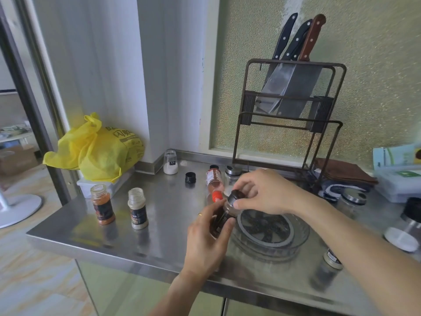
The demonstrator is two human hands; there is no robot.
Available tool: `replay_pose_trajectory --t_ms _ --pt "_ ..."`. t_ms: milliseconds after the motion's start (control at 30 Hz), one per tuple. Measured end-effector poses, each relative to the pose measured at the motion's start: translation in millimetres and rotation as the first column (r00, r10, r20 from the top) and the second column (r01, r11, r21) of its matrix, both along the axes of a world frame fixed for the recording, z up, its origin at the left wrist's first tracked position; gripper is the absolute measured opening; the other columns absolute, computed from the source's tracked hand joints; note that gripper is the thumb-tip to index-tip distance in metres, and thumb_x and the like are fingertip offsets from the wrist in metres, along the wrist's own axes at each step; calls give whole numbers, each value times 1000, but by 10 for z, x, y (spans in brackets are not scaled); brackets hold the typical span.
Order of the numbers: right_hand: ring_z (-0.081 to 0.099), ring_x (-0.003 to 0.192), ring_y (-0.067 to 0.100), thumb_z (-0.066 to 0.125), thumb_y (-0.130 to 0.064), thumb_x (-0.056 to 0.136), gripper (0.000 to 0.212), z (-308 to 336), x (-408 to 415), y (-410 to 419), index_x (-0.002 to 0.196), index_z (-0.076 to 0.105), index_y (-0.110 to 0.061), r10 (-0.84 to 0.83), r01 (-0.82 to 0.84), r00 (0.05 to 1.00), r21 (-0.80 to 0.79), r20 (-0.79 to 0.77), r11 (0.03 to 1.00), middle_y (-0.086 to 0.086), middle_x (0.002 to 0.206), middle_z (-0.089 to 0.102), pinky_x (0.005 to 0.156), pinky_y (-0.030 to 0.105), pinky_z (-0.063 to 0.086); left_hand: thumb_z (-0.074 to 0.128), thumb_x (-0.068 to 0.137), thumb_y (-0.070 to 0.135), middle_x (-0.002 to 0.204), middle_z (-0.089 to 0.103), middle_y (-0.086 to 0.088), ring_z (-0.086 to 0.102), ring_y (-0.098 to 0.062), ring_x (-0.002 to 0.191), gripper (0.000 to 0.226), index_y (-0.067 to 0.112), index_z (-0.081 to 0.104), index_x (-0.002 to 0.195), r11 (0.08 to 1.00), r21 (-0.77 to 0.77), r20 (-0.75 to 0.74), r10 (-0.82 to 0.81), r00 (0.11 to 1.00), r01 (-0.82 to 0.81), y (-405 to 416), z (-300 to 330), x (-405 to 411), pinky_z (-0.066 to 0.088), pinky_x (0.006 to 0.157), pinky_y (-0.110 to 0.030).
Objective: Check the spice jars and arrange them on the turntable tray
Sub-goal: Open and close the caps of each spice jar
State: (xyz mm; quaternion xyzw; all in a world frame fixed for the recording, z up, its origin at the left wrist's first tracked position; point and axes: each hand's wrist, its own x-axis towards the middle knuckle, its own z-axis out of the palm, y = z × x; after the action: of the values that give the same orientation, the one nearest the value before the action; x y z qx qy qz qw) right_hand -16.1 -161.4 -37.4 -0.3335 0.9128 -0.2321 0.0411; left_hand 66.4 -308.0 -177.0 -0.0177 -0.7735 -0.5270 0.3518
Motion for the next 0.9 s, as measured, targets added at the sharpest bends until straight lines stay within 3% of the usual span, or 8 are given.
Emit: replay_pose_trajectory --t_ms 67,133,233,300,367,533,667,900 --pt "72 78 3 83 -45 81 19 56 17 -22 94 77 -33 -12 14 999 78 -34 997 -5 89 80 76 25 58 75 90 30 110 76 15 72 -1 101 38 27 66 127 1000 0 9 -11 1000 11 -7 -3 2 59 88 -27" --pt "70 83 1 84 -39 80 29 100 -3 -17 107 74 -34 28 -28 1000 129 6 991 -8 100 77 77 23 55 75 91 29 110 76 14 72 -1 100 37 26 66 127 1000 0 9 -13 1000 13 -11 -8 7 58 88 -23" --pt "75 86 10 84 -18 80 38 124 -45 -15 114 71 -30 61 -71 994 122 91 990 -8 104 76 87 36 61 73 92 27 111 75 12 72 -2 102 37 23 65 128 1000 -9 7 -20 1000 20 -17 -30 6 57 89 -22" --pt "78 78 11 82 -33 84 22 116 -61 -41 104 75 -26 12 -26 995 144 97 989 -4 93 80 88 38 61 72 93 25 114 74 12 71 -2 105 38 21 64 130 999 -21 11 -29 1000 30 -19 -45 5 57 91 -25" --pt "79 77 11 78 -52 84 29 116 -72 -46 98 76 -28 -25 11 996 157 90 987 -3 89 81 85 34 60 71 94 25 117 73 12 69 -3 108 38 22 63 131 999 -33 11 -40 999 40 -18 -52 10 57 94 -28" --pt "79 80 19 86 -26 80 26 107 -55 -73 103 74 -24 9 -26 992 130 127 991 -1 96 79 78 35 60 70 95 24 120 71 13 66 -1 112 39 23 61 133 997 -63 4 -41 999 41 -13 -65 12 54 96 -26" --pt "76 64 12 80 -47 83 28 84 -53 -115 93 78 -22 -28 18 998 199 49 980 0 87 81 69 25 55 66 97 23 118 71 11 64 -2 109 37 23 60 134 988 -139 11 -71 997 72 0 -68 30 49 93 -18" --pt "78 90 31 88 -1 74 37 -1 -151 -37 105 77 -18 112 -121 981 50 159 991 -3 94 80 87 43 62 61 97 31 119 73 8 66 -2 108 40 22 60 136 997 -42 62 -65 996 68 -17 -79 8 49 93 -16"
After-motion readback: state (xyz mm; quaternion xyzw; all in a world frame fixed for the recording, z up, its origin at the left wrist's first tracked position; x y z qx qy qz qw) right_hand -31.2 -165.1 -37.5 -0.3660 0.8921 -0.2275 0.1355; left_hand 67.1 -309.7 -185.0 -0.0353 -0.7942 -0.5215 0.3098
